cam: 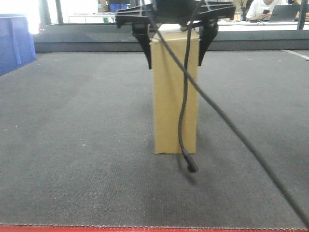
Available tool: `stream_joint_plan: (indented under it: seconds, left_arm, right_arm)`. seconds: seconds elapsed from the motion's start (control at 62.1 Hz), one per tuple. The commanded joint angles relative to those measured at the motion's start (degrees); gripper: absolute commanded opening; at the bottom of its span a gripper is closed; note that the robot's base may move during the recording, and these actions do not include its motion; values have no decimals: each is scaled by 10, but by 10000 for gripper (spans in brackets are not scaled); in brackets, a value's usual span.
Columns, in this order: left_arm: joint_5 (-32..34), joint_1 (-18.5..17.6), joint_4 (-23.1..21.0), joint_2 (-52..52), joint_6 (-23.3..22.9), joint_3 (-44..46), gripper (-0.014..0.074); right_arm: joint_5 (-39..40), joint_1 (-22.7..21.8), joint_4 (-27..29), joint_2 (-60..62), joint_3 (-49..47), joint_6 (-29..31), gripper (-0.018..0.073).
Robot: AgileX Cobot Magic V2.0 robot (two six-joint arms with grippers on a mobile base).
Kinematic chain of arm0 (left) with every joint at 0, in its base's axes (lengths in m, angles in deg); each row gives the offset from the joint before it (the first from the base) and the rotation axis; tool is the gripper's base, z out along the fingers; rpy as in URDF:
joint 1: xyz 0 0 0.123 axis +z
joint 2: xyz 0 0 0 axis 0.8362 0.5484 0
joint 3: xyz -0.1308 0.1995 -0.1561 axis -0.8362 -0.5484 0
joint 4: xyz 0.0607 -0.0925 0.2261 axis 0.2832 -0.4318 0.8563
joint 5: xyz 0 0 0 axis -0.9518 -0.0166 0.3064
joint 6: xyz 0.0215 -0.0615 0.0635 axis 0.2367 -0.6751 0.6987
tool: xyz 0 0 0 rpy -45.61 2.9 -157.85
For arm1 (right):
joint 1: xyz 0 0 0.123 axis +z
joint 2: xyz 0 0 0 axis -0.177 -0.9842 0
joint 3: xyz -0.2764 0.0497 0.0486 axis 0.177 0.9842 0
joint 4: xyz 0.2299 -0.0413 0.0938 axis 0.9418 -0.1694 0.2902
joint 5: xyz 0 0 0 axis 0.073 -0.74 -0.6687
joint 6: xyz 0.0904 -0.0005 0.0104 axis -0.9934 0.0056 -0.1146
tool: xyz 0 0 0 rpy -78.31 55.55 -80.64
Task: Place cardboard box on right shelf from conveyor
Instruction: 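Lift the box off the conveyor with the right gripper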
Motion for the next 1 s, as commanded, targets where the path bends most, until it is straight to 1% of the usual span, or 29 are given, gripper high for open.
stream_joint_plan:
  seconds: [0.0,0.177,0.258,0.354,0.499,0.596,0.837,0.982]
  left_arm:
    - [46,-3,-3,-7,-3,3,-119]
    - [46,-3,-3,-7,-3,3,-119]
    - [46,-3,-3,-7,-3,3,-119]
    - [46,-3,-3,-7,-3,3,-119]
    - [46,-3,-3,-7,-3,3,-119]
    - [46,-3,-3,-7,-3,3,-119]
    - [46,-3,-3,-7,-3,3,-119]
    - [46,-3,-3,-7,-3,3,-119]
  right_arm:
    - [25,-20,-24,64,-15,42,225]
    - [38,-56,-24,101,-11,176,225]
    - [44,-76,-22,122,9,219,225]
    - [68,-103,-7,159,58,251,225]
    - [145,-145,35,235,176,279,225]
    - [200,-175,62,294,269,285,225]
    - [289,-233,67,492,474,285,225]
    - [316,-237,67,614,555,285,225]
